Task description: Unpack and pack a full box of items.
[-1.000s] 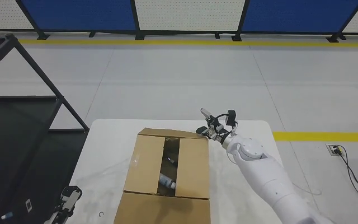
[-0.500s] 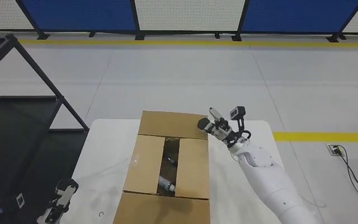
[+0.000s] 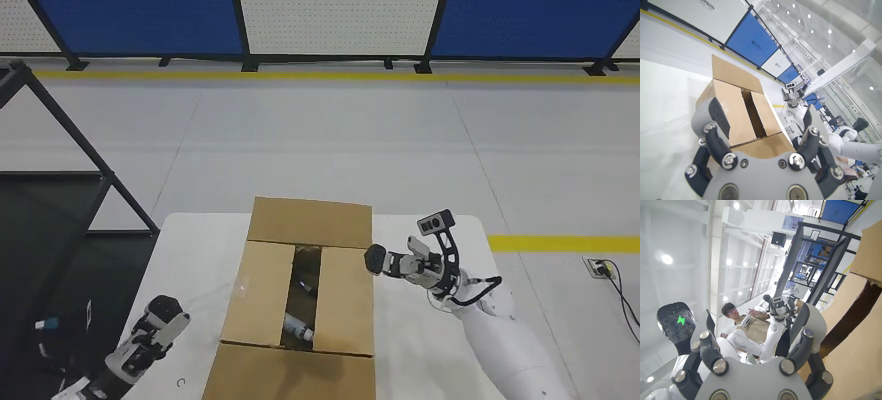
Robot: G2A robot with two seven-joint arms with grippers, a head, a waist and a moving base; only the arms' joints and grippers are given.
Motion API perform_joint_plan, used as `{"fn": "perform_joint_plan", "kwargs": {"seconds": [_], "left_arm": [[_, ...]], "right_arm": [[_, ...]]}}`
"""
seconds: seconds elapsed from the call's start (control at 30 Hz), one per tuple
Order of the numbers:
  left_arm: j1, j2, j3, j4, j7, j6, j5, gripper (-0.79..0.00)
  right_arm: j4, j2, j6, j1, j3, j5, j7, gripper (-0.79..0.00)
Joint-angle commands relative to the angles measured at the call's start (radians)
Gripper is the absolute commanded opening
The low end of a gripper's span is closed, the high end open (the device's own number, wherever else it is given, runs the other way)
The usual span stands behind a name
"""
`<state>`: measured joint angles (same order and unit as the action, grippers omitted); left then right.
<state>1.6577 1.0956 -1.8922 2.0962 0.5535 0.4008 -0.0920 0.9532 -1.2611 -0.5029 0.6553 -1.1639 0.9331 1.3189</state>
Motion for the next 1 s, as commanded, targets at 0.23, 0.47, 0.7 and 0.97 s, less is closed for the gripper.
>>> {"fn": "perform_joint_plan", "kwargs": {"seconds": [0.23, 0.47, 0.7, 0.97], "left_arm": [[0.001, 0.0, 0.001, 0.0, -0.005, 0.0, 0.0, 0.0], [-0.072, -0.007, 0.059, -0.003, 0.099, -0.119, 0.081, 0.0], [-0.298, -0.021, 0.188, -0.056, 0.295, -0.407, 0.188, 0.0], [-0.596, -0.022, 0.416, -0.229, 0.533, -0.682, 0.28, 0.0]], "right_arm": [[-0.004, 0.004, 0.002, 0.007, -0.009, -0.013, -0.004, 0.0], [0.095, 0.012, 0.0, 0.062, -0.039, -0.016, -0.002, 0.0], [0.316, 0.04, 0.052, 0.186, -0.139, -0.026, 0.051, 0.0], [0.499, 0.061, 0.205, 0.316, -0.276, 0.029, 0.204, 0.0]]}}
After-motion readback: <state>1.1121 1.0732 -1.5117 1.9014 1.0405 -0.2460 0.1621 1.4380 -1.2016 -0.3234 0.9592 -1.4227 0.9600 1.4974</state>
